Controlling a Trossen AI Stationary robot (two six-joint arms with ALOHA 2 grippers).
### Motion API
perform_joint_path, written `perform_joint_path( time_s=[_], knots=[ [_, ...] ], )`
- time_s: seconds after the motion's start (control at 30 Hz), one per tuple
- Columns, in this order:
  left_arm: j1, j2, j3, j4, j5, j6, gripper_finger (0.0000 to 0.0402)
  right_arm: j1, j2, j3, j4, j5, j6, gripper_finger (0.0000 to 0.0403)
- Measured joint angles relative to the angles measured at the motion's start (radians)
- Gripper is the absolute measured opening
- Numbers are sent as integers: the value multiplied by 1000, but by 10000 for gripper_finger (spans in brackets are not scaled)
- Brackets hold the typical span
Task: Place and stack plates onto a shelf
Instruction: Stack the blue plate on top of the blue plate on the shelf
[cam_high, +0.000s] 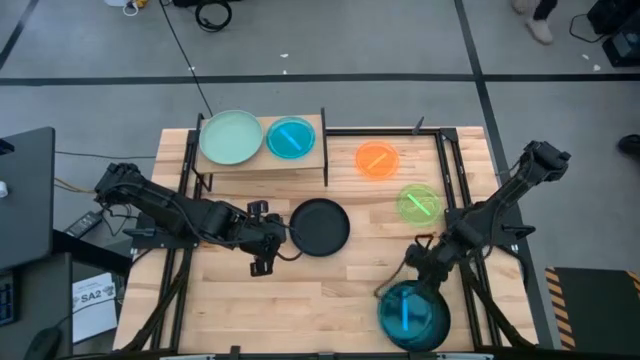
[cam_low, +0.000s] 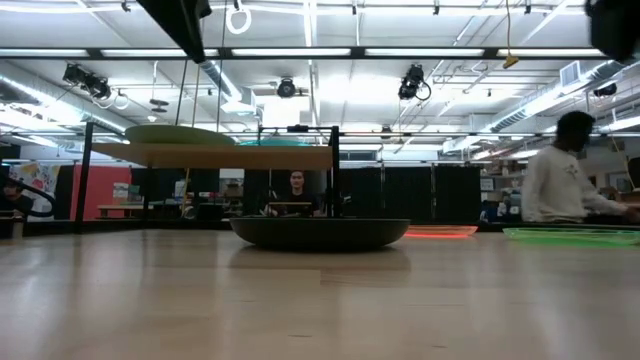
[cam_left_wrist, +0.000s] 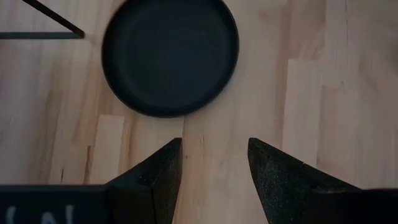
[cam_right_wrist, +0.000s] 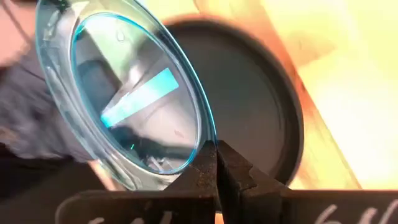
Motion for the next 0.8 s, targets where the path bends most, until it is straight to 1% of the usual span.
perform_joint_path(
  time_s=[0.2, 0.33, 0.4, 0.47, 0.6, 0.8],
  knots=[
    [-84, 0, 0, -15, -14, 21, 189, -126, -101, 0, 4, 53, -36, 3],
    [-157, -1, -20, -3, -125, -40, 189, -217, -145, 0, 26, 85, -82, 3],
    [-191, -1, -55, 0, -179, -91, 189, -263, -158, 1, 44, 96, -118, 3],
    [-219, -5, -95, 5, -203, -160, 189, -312, -158, 21, 43, 100, -163, 2],
    [-261, -8, -198, 67, -207, -265, 189, -413, -137, 103, 47, 103, -290, 2],
    [-302, -8, -355, 246, -212, -326, 189, -584, -70, 266, 47, 104, -454, 2]
  ],
)
